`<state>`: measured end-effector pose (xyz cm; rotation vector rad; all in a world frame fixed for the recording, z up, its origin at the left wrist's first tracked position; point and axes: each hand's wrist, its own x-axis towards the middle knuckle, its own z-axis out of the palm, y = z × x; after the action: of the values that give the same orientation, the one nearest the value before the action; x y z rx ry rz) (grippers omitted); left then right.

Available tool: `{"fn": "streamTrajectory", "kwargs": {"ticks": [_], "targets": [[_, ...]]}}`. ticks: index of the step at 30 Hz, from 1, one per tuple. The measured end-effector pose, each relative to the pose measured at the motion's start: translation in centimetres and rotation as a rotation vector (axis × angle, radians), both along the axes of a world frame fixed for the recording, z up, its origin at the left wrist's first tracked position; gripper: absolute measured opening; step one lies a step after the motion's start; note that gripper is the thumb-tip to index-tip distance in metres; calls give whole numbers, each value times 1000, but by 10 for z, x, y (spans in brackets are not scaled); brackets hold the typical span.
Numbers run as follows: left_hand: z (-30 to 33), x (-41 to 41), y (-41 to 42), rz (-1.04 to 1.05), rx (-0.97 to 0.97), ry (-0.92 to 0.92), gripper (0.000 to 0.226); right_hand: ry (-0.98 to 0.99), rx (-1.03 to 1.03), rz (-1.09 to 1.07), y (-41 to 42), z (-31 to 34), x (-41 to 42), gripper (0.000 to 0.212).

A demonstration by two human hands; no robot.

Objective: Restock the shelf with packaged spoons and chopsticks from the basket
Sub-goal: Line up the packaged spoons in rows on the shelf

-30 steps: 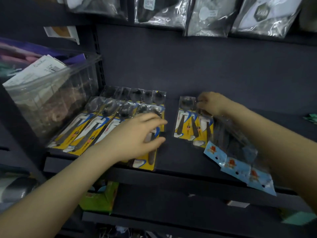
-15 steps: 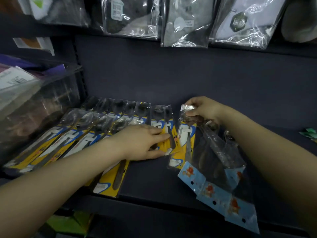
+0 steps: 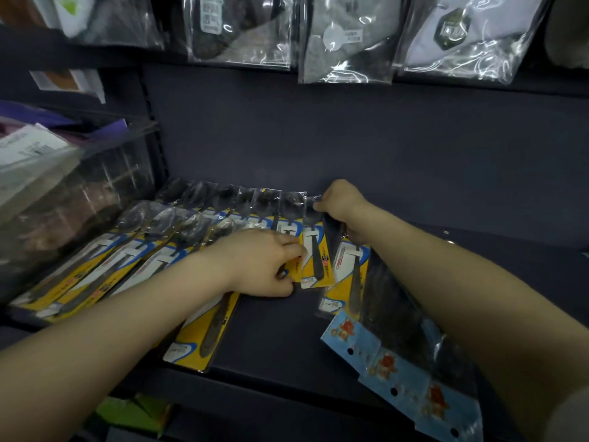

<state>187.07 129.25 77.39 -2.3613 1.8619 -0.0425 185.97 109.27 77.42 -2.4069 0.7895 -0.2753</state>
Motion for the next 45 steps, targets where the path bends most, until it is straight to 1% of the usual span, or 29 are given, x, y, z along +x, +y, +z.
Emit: {"fn": "streamTrajectory", "kwargs": {"ticks": [1,3,5,6,7,8,9,10,12,13,14,15,16,18,19,20,21,22,23,25,27,29,31,33,34,36,40,42,45], "targets": [[-1,1,0,3,-2,6,74,-21,42,-30,-3,-3,5,34],[-2,2,0,19,-11,44,75,-86,86,-91,-12,-2,8,9],[-3,4,0,56,-36,103,76,-170,39,-160,-19,13,-5,17],[-4,4,-1,67,-86,142,78,-236,36,-161,-21,24,-15,17],[-4,3,-3,75,-168,195,78,-307,100,-143,-21,34,-26,19],[-4,1,-7,90,-271,271,73,-378,216,-114,-21,42,-36,22],[-3,-1,-13,128,-381,395,63,-437,345,-87,-19,48,-45,24],[-2,-3,-19,179,-483,566,51,-484,453,-66,-14,51,-53,24],[3,-10,-29,262,-650,931,33,-564,590,-33,-2,48,-60,20],[7,-15,-33,287,-706,1072,25,-584,624,-17,3,44,-61,16],[10,-17,-34,300,-736,1160,15,-579,610,4,7,41,-62,15],[13,-19,-34,310,-745,1194,11,-536,516,35,8,37,-64,17],[13,-18,-32,319,-747,1203,12,-449,344,74,6,34,-66,21],[11,-15,-25,328,-770,1184,18,-178,-58,143,-4,28,-71,26],[11,-14,-21,330,-785,1185,21,-31,-198,162,-10,24,-73,27],[9,-11,-17,341,-793,1194,22,92,-290,175,-14,19,-74,27],[8,-9,-13,363,-795,1190,23,176,-323,172,-17,13,-75,27],[7,-7,-9,393,-802,1188,24,215,-307,156,-20,7,-74,27],[8,-6,-4,423,-810,1203,24,215,-259,130,-21,3,-73,25],[8,-2,2,464,-831,1283,22,142,-144,86,-20,3,-72,18],[12,-2,8,479,-837,1314,20,39,-61,84,-19,10,-71,9],[11,0,12,468,-856,1305,22,-149,41,107,-15,22,-72,6],[10,0,14,454,-863,1311,23,-381,177,131,-7,36,-72,14],[10,-3,15,448,-877,1293,25,-562,367,178,5,49,-74,20],[9,-4,16,440,-895,1267,25,-618,475,205,11,54,-73,21],[8,-9,19,433,-931,1247,25,-653,591,235,29,58,-71,21],[8,-23,30,409,-939,1322,27,-633,662,256,67,51,-64,18],[10,-26,43,408,-958,1419,26,-623,672,243,84,50,-61,17],[6,-22,65,405,-932,1439,31,-609,660,177,107,46,-54,16]]}}
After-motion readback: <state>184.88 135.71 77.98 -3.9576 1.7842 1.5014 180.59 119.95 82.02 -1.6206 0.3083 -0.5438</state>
